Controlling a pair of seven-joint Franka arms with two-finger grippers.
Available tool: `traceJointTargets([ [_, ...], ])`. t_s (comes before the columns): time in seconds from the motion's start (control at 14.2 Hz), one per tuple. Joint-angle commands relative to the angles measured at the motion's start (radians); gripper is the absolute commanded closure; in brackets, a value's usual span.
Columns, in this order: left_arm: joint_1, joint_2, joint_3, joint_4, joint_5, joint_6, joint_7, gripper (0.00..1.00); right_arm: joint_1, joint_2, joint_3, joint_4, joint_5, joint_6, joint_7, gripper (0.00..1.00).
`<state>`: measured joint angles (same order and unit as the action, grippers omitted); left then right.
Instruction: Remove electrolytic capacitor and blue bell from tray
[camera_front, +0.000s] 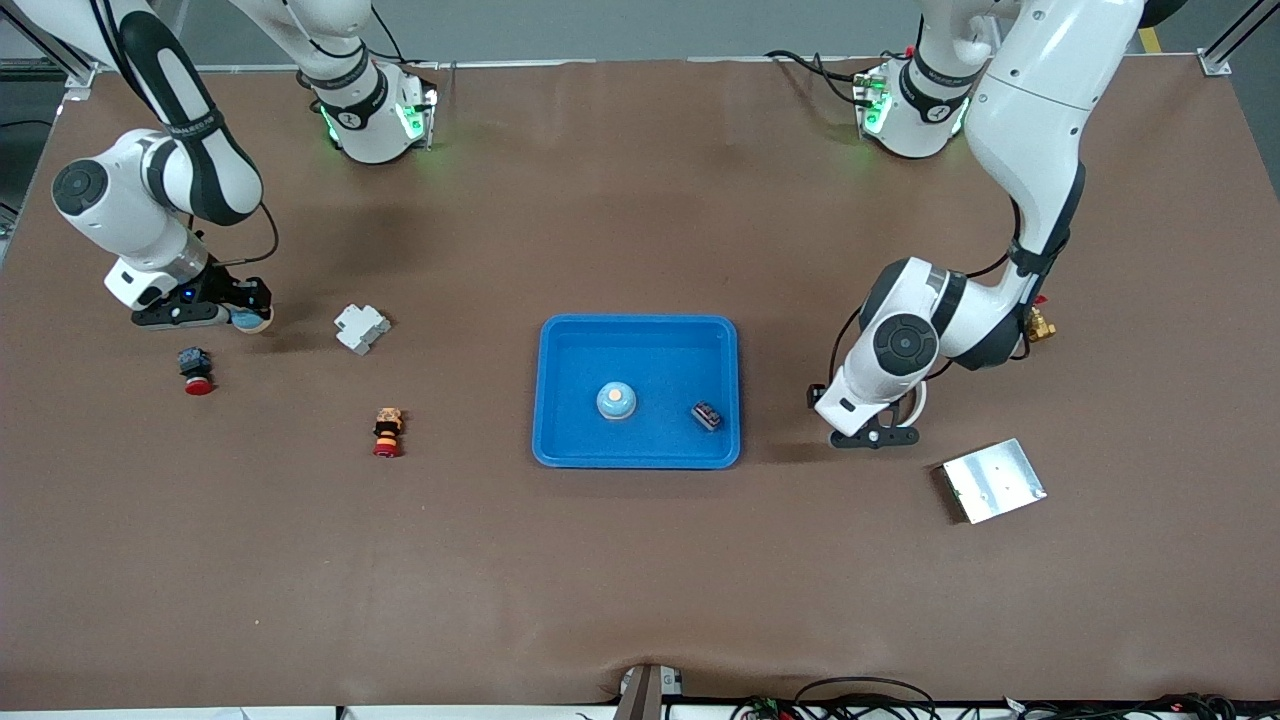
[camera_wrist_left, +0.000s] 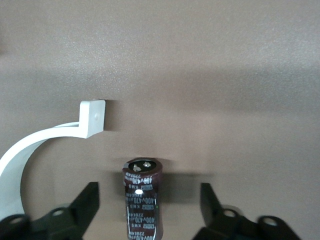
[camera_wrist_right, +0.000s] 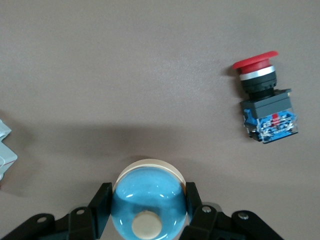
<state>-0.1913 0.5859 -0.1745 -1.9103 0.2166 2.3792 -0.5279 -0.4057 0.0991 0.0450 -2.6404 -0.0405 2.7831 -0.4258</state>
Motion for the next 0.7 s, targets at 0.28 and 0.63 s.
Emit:
traceJointTargets([
  [0.28, -0.014, -0.032, -0.013, 0.027, 0.015, -0.052, -0.165, 0.0, -0.016, 0.036, 0.016, 0.002, 0.051, 0.032, -0.027, 1.0],
  [0.63, -0.051, -0.032, -0.014, 0.082, 0.007, -0.074, -0.469, 0.0, -0.015, 0.057, 0.018, 0.0, 0.051, 0.079, -0.037, 1.0],
])
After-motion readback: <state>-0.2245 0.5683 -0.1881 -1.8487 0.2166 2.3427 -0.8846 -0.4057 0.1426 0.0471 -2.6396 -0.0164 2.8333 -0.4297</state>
